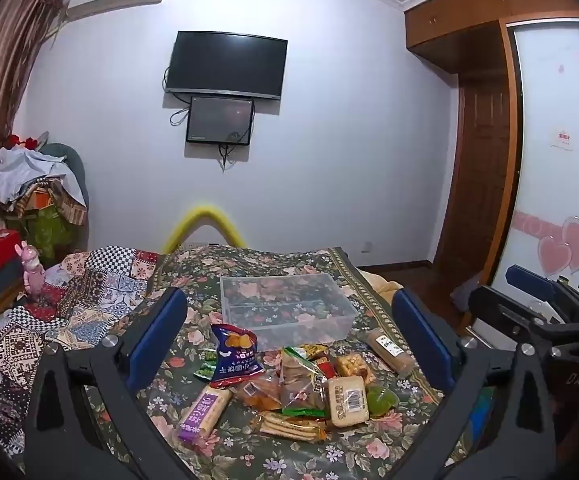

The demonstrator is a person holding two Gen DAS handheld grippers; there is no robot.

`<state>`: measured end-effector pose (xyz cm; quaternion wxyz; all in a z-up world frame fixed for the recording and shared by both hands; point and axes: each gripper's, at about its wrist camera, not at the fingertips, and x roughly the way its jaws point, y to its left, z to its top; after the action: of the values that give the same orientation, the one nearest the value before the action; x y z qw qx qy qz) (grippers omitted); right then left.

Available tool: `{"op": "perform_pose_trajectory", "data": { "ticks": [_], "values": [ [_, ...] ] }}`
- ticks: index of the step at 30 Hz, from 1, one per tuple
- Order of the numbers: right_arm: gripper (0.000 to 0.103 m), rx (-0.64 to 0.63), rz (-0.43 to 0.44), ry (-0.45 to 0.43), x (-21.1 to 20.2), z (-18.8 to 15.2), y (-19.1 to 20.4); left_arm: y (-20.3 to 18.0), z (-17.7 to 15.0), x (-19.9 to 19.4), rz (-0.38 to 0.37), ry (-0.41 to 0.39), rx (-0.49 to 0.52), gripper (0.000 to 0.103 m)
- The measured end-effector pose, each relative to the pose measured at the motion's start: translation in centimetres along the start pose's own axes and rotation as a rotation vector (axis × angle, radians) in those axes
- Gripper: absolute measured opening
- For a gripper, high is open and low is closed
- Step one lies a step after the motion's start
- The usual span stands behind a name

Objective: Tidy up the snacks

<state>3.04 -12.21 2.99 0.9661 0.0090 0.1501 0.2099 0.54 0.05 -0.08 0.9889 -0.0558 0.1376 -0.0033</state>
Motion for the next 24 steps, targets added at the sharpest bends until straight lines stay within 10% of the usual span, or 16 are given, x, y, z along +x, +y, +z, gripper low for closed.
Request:
{"op": "perform_pose_trajectory", "data": {
  "ticks": [24],
  "values": [
    [0.103,0.003,-0.002,-0.007,-0.4,0.3,0.4,-0.2,-0.5,0.1,0.029,-0.024,0.006,0.103]
  ]
}}
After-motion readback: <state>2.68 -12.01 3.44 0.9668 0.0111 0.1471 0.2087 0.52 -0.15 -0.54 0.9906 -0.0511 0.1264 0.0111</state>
